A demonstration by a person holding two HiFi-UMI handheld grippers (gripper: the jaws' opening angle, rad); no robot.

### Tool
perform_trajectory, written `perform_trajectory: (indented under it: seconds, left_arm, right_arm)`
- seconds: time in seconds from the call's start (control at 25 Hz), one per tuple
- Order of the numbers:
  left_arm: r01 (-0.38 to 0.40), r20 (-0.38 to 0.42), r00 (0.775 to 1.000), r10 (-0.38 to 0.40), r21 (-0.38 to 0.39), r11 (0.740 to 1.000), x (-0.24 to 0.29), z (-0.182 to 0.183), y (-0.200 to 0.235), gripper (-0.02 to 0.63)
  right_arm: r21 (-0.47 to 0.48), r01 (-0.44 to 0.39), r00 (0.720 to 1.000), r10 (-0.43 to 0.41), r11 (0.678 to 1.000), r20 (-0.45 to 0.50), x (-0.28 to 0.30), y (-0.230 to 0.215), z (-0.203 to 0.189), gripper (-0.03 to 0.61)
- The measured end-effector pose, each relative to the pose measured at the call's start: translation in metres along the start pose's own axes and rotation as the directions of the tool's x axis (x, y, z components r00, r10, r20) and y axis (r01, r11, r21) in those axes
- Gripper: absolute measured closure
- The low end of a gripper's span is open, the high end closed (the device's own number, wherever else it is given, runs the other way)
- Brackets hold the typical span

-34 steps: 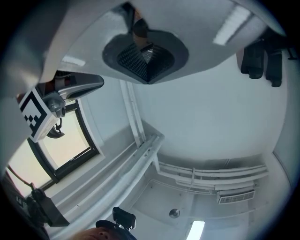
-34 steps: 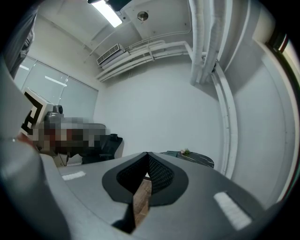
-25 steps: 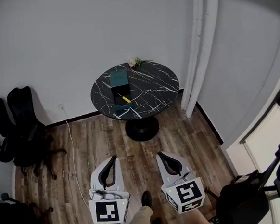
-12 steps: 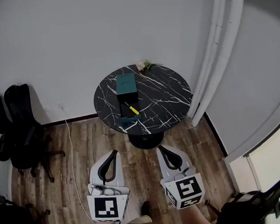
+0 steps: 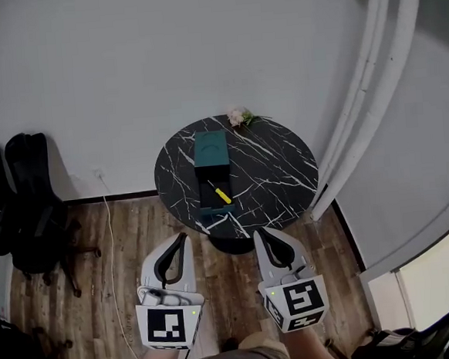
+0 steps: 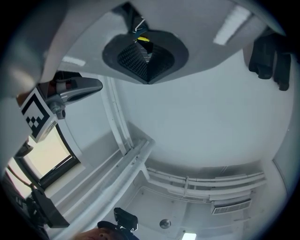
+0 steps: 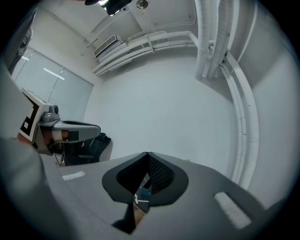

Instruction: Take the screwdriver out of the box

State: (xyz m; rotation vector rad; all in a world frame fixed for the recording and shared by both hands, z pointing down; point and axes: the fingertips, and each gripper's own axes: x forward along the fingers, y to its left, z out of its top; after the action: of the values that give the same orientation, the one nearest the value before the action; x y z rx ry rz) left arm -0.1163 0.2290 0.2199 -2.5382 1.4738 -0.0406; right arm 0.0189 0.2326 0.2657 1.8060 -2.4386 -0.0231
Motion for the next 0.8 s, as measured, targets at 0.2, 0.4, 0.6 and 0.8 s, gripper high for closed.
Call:
perform_trajectory:
  seconds: [0.2,0.4,0.6,0.8]
  left_arm:
    - [-0.007,-0.019,1.000,0.007,-0.001,1.000,0.024,-0.013,0.010,0.614]
    - [-0.020,-0.053,0.998,0.019,-0.012,1.000,0.058,-0.032,0.019,0.614]
    - [-0.032,-0.092,0.995,0.030,-0.016,0.999,0.106,-0.044,0.026,0.614]
    - [-0.065,-0.128,0.990,0.063,-0.008,0.998,0.152,-0.053,0.034,0.614]
  right_arm:
    - [0.000,-0.007,1.000,0.007,1.000,-0.016,0.026,-0.010,-0.007,0.552]
    - [0.004,-0.024,0.999,0.024,1.000,-0.037,0.059,-0.027,-0.017,0.552]
    - [0.022,-0.044,0.997,0.045,0.999,-0.060,0.100,-0.056,-0.024,0.552]
    - [0.048,-0.081,0.994,0.084,0.996,-0.073,0.142,-0.084,-0.031,0.553]
